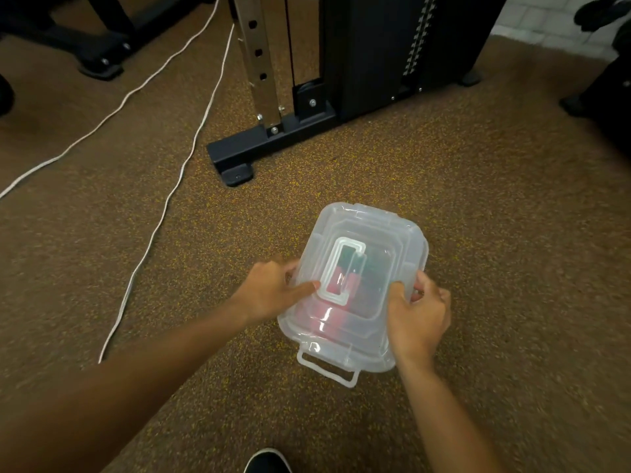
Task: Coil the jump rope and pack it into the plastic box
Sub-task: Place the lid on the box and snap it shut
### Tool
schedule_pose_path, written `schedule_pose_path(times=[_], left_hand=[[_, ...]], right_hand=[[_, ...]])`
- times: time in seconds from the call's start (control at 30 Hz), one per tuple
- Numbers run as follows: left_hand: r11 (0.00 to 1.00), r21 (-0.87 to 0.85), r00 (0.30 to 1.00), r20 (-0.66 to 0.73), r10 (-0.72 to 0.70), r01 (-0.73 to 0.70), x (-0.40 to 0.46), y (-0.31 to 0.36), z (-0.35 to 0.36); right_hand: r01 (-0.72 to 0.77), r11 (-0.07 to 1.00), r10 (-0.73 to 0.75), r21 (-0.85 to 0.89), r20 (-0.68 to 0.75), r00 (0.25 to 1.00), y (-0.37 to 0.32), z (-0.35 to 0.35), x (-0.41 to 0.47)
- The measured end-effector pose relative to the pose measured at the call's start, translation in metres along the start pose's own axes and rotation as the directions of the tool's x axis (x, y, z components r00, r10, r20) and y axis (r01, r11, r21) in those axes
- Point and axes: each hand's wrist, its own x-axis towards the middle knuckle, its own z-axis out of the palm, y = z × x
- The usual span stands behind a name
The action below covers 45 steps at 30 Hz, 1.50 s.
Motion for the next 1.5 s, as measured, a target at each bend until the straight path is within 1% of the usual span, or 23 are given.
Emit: schedule_pose_path(times=[0.17, 0.27, 0.4, 0.53, 0.63, 0.77, 0.83, 0.9, 0.93, 0.97, 1.0, 1.03, 1.07, 1.13, 1.2, 1.23, 1.27, 1.3, 1.33, 1.37, 1.4, 1.43, 1.5], left_hand=[[0.998, 0.068, 1.0, -0.022, -0.002, 0.003, 0.003, 0.002, 0.012], [0.996, 0.085, 0.999, -0.053, 0.004, 0.0, 0.004, 0.003, 0.018], [0.997, 0.076, 0.997, -0.067, -0.022, 0.027, 0.005, 0.003, 0.021], [0.995, -0.041, 0.992, -0.08, -0.096, 0.093, 0.008, 0.003, 0.023], [0.972, -0.161, 0.982, -0.05, -0.181, 0.171, 0.011, 0.002, 0.02], [0.942, -0.235, 0.97, 0.01, -0.243, 0.238, 0.011, 0.004, 0.019], [0.889, -0.341, 0.952, 0.094, -0.29, 0.305, 0.011, 0.007, 0.016], [0.797, -0.469, 0.925, 0.195, -0.326, 0.38, 0.016, 0.013, 0.01], [0.771, -0.501, 0.919, 0.211, -0.332, 0.394, 0.022, 0.015, 0.006], [0.768, -0.509, 0.921, 0.199, -0.335, 0.389, 0.028, 0.019, 0.004], [0.794, -0.487, 0.931, 0.16, -0.328, 0.364, 0.035, 0.023, 0.004], [0.847, -0.426, 0.947, 0.095, -0.306, 0.317, 0.043, 0.026, 0.005], [0.909, -0.328, 0.965, 0.027, -0.262, 0.257, 0.052, 0.03, 0.006], [0.987, -0.104, 0.991, -0.041, -0.126, 0.122, 0.067, 0.041, 0.007], [0.999, 0.033, 0.999, -0.041, 0.001, 0.0, 0.085, 0.051, 0.006], [0.996, 0.084, 0.999, -0.024, 0.04, -0.038, 0.094, 0.055, 0.006], [0.987, 0.143, 0.997, 0.002, 0.074, -0.074, 0.105, 0.058, 0.006], [0.973, 0.209, 0.994, 0.049, 0.094, -0.102, 0.116, 0.063, 0.005], [0.959, 0.256, 0.99, 0.107, 0.095, -0.119, 0.126, 0.067, 0.004], [0.949, 0.289, 0.983, 0.163, 0.084, -0.129, 0.135, 0.073, 0.003], [0.947, 0.295, 0.976, 0.209, 0.067, -0.129, 0.143, 0.078, 0.002], [0.954, 0.278, 0.967, 0.253, 0.041, -0.113, 0.151, 0.083, 0.001], [0.972, 0.228, 0.95, 0.313, -0.01, -0.065, 0.161, 0.09, 0.001]], right_hand=[[-0.017, 1.0, 0.017, 0.004, -0.017, 1.0, 0.003, -0.005, -0.001], [-0.036, 0.999, 0.036, 0.008, -0.018, 0.999, 0.007, -0.007, 0.0], [-0.031, 0.999, 0.031, -0.012, 0.003, 1.0, 0.011, -0.009, 0.001], [-0.051, 0.999, 0.051, 0.007, 0.016, 0.999, 0.013, -0.007, 0.006], [-0.081, 0.996, 0.08, 0.028, 0.03, 0.996, 0.013, -0.005, 0.008], [-0.118, 0.985, 0.111, 0.124, 0.06, 0.992, 0.018, 0.0, 0.008], [-0.154, 0.973, 0.142, 0.169, 0.082, 0.986, 0.022, 0.003, 0.009], [-0.22, 0.942, 0.195, 0.252, 0.12, 0.974, 0.022, 0.002, 0.011], [-0.266, 0.914, 0.229, 0.305, 0.15, 0.962, 0.02, 0.001, 0.013], [-0.315, 0.883, 0.266, 0.348, 0.18, 0.947, 0.018, -0.002, 0.016], [-0.358, 0.853, 0.301, 0.38, 0.204, 0.932, 0.016, -0.003, 0.019], [-0.385, 0.837, 0.321, 0.389, 0.22, 0.921, 0.014, -0.003, 0.023], [-0.401, 0.828, 0.334, 0.391, 0.23, 0.914, 0.011, -0.003, 0.027], [-0.391, 0.85, 0.337, 0.353, 0.204, 0.919, 0.005, 0.0, 0.037], [-0.305, 0.924, 0.289, 0.231, 0.102, 0.952, 0.0, 0.005, 0.052], [-0.235, 0.962, 0.231, 0.14, 0.046, 0.972, -0.004, 0.008, 0.059], [-0.135, 0.99, 0.135, 0.041, 0.005, 0.991, -0.007, 0.01, 0.067], [-0.014, 0.997, 0.014, -0.081, 0.004, 1.0, -0.013, 0.014, 0.074], [0.104, 0.97, -0.098, -0.218, 0.037, 0.994, -0.018, 0.018, 0.081], [0.2, 0.918, -0.176, -0.341, 0.099, 0.979, -0.023, 0.022, 0.088], [0.26, 0.868, -0.207, -0.423, 0.169, 0.964, -0.027, 0.027, 0.096], [0.281, 0.838, -0.189, -0.468, 0.234, 0.954, -0.031, 0.031, 0.104], [0.251, 0.827, -0.084, -0.504, 0.331, 0.94, -0.039, 0.034, 0.117]])
